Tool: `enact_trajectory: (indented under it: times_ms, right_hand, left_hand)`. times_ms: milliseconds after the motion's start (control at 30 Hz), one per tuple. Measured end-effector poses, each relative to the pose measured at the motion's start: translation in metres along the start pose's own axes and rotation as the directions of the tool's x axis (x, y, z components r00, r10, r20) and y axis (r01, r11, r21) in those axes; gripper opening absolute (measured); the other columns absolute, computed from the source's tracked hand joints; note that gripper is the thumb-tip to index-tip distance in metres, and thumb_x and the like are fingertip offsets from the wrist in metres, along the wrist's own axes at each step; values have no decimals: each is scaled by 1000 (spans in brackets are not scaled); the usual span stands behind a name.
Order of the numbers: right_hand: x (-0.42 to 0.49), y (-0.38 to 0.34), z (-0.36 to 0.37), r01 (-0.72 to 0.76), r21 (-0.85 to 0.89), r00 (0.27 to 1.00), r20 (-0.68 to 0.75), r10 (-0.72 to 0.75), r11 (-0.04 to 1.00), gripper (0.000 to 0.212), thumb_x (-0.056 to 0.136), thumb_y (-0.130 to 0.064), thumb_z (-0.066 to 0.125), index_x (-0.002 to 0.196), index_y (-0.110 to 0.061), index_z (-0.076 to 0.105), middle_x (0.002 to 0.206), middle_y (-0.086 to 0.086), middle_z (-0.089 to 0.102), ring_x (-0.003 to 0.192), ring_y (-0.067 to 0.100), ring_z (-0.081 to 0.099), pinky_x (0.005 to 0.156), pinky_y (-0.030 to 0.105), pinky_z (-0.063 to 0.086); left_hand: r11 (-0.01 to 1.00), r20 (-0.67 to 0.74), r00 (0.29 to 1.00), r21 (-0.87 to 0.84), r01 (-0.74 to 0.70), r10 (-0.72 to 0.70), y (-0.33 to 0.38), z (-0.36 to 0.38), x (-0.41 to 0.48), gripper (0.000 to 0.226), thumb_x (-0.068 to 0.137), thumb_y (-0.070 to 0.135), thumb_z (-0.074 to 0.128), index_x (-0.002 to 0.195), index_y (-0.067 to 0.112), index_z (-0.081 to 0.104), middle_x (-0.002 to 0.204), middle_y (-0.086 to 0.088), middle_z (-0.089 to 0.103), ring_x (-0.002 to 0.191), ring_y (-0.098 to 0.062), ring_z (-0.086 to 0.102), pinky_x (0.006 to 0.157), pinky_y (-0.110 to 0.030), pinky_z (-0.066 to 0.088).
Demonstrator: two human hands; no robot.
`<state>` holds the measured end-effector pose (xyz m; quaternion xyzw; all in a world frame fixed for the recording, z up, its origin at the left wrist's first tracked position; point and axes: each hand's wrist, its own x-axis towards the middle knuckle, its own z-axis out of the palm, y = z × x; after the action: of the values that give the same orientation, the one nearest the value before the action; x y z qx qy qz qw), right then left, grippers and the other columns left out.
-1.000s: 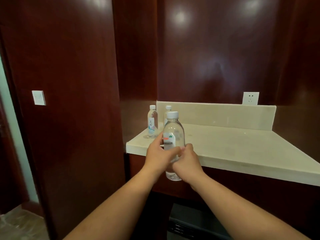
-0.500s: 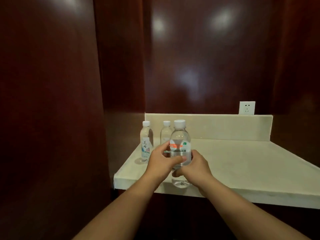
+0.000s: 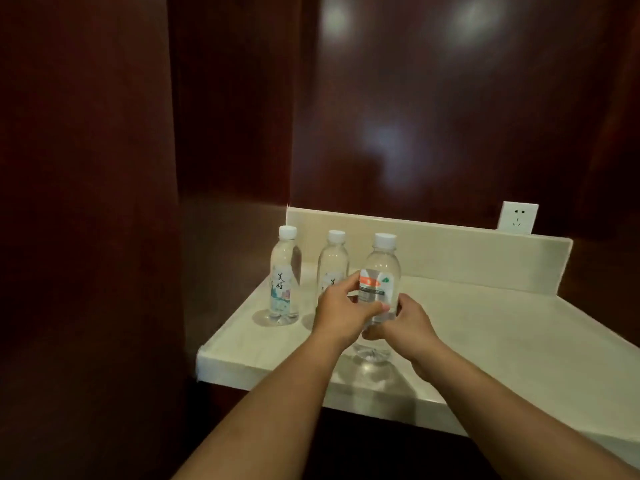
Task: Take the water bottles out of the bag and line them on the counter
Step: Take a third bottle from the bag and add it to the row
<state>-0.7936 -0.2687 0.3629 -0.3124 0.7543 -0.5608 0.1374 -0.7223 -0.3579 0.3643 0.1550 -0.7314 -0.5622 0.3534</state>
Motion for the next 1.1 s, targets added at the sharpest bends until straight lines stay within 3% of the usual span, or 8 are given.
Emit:
enact_trajectory:
  times_ms: [200,333,467,533,667,767,900,1100]
  right_hand:
    - [34,31,-6,-46,18,998,45,45,999,46,65,10,67,96,-25,61,98,2,69,93,23,66,89,46,54]
    - [53,51,-11,-9,99,998,70,2,995,50,68,17,64,106,-16,65,103,4,71,93,23,68,88,43,55]
    - [60,67,-1,63,136,997,27,-68,989,43,75,3,72,113,-15,63,104,4,73,98,21,70,92,43,54]
    - [54,73,8,100,73,995,-27,-98,992,38,81,-15,72,116,-24,60,104,-5,72,97,13,69,90,36,54]
    - [49,80,20,113,43,988,-111,-108,993,39,85,-15,67,118,-31,55,106,-14,68,96,3,66,89,27,52]
    - [51,80,23,55,40,992,-113,-50,998,39,89,-14,62,123,-30,50,109,-10,65,98,7,63,93,30,51]
    - [52,81,26,43,-31,991,-129,-47,999,50,92,-7,51,138,-25,39,119,-2,62,105,17,61,94,32,48]
    - [56,88,23,20,95,969,-245,4,995,46,83,10,46,118,-16,60,108,4,71,99,21,68,93,39,53]
  left_hand:
    - [999,-28,999,-26,30,-31,-25,21,19,41,76,4,74,94,39,63,93,10,70,92,-13,67,81,-29,56]
    - [999,-73,997,-39,8,-10,-36,29,29,47,77,2,72,96,42,59,90,19,67,90,0,62,81,-21,53]
    - [997,-280,959,50,65,-48,-63,47,23,21,84,23,69,104,28,65,106,2,63,102,-14,61,89,-29,50]
    - [971,-325,941,181,154,-88,-71,53,13,29,94,37,52,118,23,61,115,2,59,107,-15,57,90,-30,46]
    - [969,-393,917,189,157,-72,-72,52,8,31,100,29,39,121,18,60,120,4,57,106,-10,52,84,-20,35]
    - [971,-345,934,176,161,-92,-71,52,7,33,101,15,38,124,15,61,124,6,57,120,-12,51,91,-14,32]
    - [961,-238,951,144,235,-197,-73,48,7,44,93,0,37,128,14,60,138,4,53,130,-12,45,108,-22,30]
    - [898,-110,985,405,169,-135,-75,53,6,56,89,-3,35,140,18,46,152,8,34,143,-9,21,110,-16,15]
